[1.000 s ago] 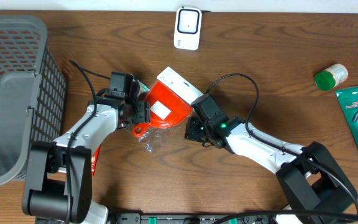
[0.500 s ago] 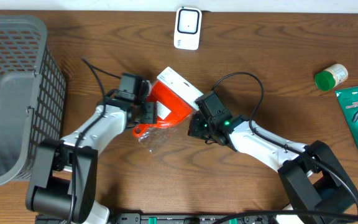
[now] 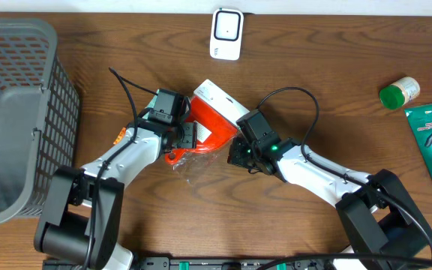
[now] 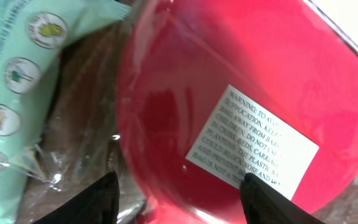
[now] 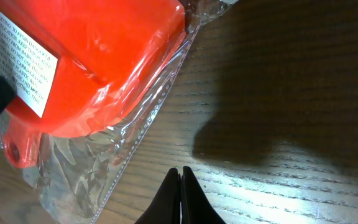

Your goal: Scan the item barcode

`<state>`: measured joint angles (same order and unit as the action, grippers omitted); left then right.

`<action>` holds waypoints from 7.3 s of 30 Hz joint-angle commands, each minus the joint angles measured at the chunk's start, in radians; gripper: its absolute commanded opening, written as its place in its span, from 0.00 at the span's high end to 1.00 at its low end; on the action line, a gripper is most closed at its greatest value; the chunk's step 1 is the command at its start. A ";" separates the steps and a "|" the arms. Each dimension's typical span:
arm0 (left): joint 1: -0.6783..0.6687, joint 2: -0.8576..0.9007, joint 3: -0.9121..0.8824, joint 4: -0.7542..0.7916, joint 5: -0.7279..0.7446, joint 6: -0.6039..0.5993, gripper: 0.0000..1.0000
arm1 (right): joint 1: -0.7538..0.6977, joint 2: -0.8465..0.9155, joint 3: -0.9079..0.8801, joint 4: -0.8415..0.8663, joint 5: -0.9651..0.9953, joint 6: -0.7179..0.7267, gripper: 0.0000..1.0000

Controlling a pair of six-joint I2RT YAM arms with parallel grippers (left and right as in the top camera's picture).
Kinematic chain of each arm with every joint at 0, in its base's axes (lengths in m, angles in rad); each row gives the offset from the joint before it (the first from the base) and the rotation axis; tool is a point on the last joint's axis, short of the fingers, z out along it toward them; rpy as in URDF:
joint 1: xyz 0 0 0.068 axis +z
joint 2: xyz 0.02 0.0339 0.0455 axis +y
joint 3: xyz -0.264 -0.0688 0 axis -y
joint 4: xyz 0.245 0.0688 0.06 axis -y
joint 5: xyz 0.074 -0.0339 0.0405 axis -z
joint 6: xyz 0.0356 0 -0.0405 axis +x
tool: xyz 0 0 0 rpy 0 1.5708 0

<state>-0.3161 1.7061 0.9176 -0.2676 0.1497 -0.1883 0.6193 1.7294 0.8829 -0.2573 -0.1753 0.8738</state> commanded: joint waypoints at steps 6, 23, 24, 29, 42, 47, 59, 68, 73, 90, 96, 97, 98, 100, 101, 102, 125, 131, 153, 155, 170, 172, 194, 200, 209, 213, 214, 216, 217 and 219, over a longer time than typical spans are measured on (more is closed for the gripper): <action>0.005 -0.157 0.051 -0.003 -0.036 -0.021 0.30 | -0.004 -0.017 0.000 0.000 0.006 0.000 0.99; 0.008 -0.025 0.051 0.175 -0.148 0.025 0.91 | -0.003 -0.017 0.000 -0.002 -0.002 0.000 0.99; 0.008 -0.015 0.051 0.195 -0.148 0.032 0.92 | -0.003 -0.017 0.000 -0.002 -0.003 0.000 0.99; 0.008 0.048 0.051 0.290 -0.151 0.061 0.92 | -0.003 -0.017 0.000 -0.002 -0.026 0.001 0.99; 0.042 0.196 0.052 0.375 -0.160 0.106 0.92 | -0.003 -0.017 0.000 -0.013 -0.036 0.001 0.99; 0.042 0.209 0.051 0.323 -0.097 0.106 0.93 | -0.003 -0.017 0.000 -0.013 -0.035 0.001 0.99; -0.003 0.209 0.051 0.236 0.048 0.111 0.93 | -0.010 -0.017 0.000 0.015 -0.010 -0.013 0.99; -0.021 0.209 0.051 0.216 0.041 0.137 0.92 | -0.037 -0.027 0.000 -0.037 -0.018 -0.018 0.99; -0.021 0.209 0.051 0.216 0.041 0.137 0.93 | -0.058 -0.089 0.000 -0.213 -0.017 -0.022 0.99; -0.021 0.209 0.051 0.208 0.041 0.143 0.93 | -0.060 -0.100 -0.002 -0.253 0.116 -0.052 0.99; -0.021 0.209 0.051 0.188 0.041 0.143 0.92 | -0.060 -0.021 -0.003 -0.247 0.107 -0.005 0.99; -0.021 0.209 0.051 0.188 0.041 0.143 0.92 | -0.060 -0.008 -0.003 -0.240 0.089 0.001 0.99; -0.021 0.209 0.051 0.189 0.041 0.143 0.92 | -0.060 0.002 -0.003 -0.227 0.068 0.001 0.99; -0.021 0.209 0.051 0.190 0.041 0.143 0.92 | -0.060 0.014 -0.003 -0.196 0.031 0.001 0.99; -0.021 0.209 0.051 0.190 0.042 0.143 0.93 | -0.060 0.020 -0.003 -0.181 0.014 0.001 0.99; -0.021 0.209 0.051 0.188 0.042 0.143 0.93 | -0.058 0.026 -0.003 -0.164 -0.002 0.002 0.99; -0.021 0.209 0.051 0.114 0.105 0.143 0.93 | -0.038 0.103 -0.002 0.107 -0.043 0.003 0.88; -0.021 0.209 0.051 0.113 0.105 0.143 0.93 | -0.040 0.103 -0.002 0.134 -0.043 -0.020 0.81; -0.022 0.209 0.051 0.105 0.131 0.151 0.92 | -0.112 0.063 -0.002 -0.023 -0.061 -0.023 0.42; -0.022 0.209 0.051 0.106 0.130 0.151 0.92 | -0.123 0.051 -0.002 -0.031 -0.062 -0.023 0.37; -0.022 0.209 0.051 0.106 0.130 0.159 0.92 | -0.100 0.047 -0.002 0.000 -0.045 -0.030 0.65; -0.022 0.209 0.051 0.106 0.130 0.159 0.93 | -0.088 0.047 -0.002 0.014 -0.025 -0.030 0.80; -0.022 0.209 0.051 0.108 0.127 0.178 0.92 | -0.076 -0.002 -0.002 0.032 0.018 -0.112 0.99; -0.022 0.209 0.051 0.115 0.127 0.178 0.93 | -0.077 -0.118 -0.002 0.004 0.077 -0.158 0.99; -0.019 0.209 0.051 0.116 0.066 0.192 0.88 | -0.089 -0.150 -0.002 -0.038 0.102 -0.158 0.99; -0.018 0.209 0.051 0.110 0.067 0.192 0.75 | -0.089 -0.150 -0.002 -0.035 0.097 -0.158 0.99; -0.018 0.209 0.051 0.106 0.067 0.192 0.73 | -0.089 -0.150 -0.002 -0.035 0.097 -0.158 0.99; -0.018 0.209 0.051 0.095 0.067 0.192 0.62 | -0.090 -0.150 -0.002 -0.034 0.097 -0.158 0.99; -0.018 0.209 0.051 0.087 0.067 0.192 0.61 | -0.090 -0.150 -0.002 -0.033 0.097 -0.158 0.99; -0.018 0.209 0.051 0.080 0.067 0.192 0.56 | -0.090 -0.150 -0.002 -0.030 0.096 -0.158 0.99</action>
<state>-0.3378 1.8717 1.0023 -0.1452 0.2581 0.0025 0.5358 1.5856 0.8810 -0.2939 -0.0887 0.7296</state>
